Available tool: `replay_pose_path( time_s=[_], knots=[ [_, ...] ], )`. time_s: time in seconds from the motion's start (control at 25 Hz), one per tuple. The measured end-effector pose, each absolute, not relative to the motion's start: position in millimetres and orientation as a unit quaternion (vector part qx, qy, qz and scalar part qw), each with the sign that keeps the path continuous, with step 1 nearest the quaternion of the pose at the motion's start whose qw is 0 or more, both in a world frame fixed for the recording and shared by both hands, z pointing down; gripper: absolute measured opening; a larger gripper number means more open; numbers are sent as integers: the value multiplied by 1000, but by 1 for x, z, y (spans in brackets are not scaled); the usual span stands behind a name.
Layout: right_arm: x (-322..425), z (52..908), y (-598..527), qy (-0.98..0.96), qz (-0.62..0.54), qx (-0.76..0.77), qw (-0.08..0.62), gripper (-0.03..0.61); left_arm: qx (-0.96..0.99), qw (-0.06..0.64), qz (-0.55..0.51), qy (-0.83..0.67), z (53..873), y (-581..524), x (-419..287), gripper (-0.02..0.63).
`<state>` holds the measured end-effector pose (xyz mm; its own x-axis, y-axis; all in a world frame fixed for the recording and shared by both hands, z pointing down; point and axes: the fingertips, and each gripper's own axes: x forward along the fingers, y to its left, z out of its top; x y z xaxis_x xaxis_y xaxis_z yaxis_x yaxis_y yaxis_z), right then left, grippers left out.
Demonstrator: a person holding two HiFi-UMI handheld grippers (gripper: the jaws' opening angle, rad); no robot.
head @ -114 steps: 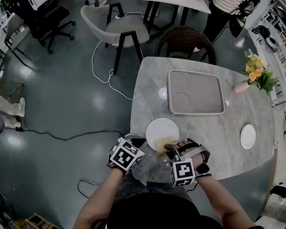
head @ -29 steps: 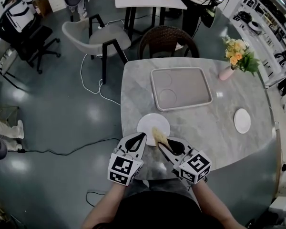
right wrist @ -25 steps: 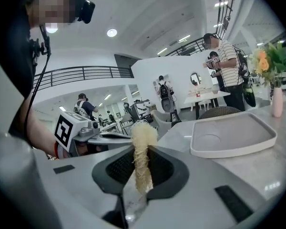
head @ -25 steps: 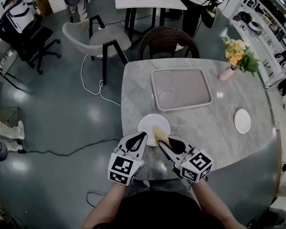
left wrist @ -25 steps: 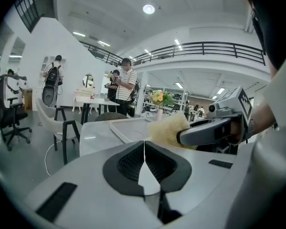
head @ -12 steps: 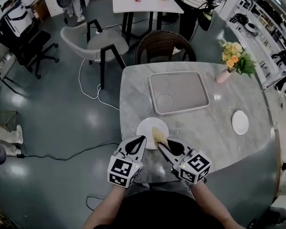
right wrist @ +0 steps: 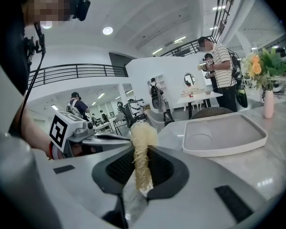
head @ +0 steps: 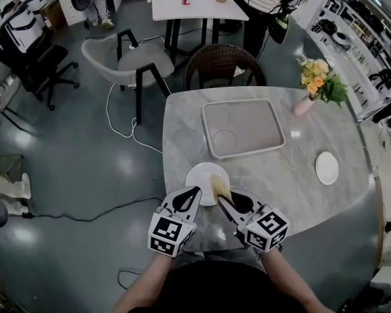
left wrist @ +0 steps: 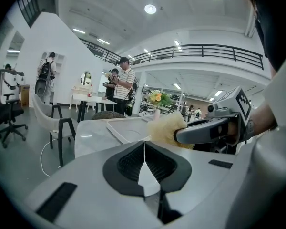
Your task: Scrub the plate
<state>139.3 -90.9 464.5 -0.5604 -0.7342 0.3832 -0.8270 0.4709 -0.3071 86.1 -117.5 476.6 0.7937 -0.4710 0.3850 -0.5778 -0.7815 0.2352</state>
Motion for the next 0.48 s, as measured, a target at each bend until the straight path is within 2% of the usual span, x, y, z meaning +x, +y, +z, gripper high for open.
replay_pose_path(
  time_s=[0.48],
  knots=[
    [137, 468, -88, -850, 245, 457, 95, 75, 928, 176, 161, -287, 479, -111, 76, 14]
  ],
)
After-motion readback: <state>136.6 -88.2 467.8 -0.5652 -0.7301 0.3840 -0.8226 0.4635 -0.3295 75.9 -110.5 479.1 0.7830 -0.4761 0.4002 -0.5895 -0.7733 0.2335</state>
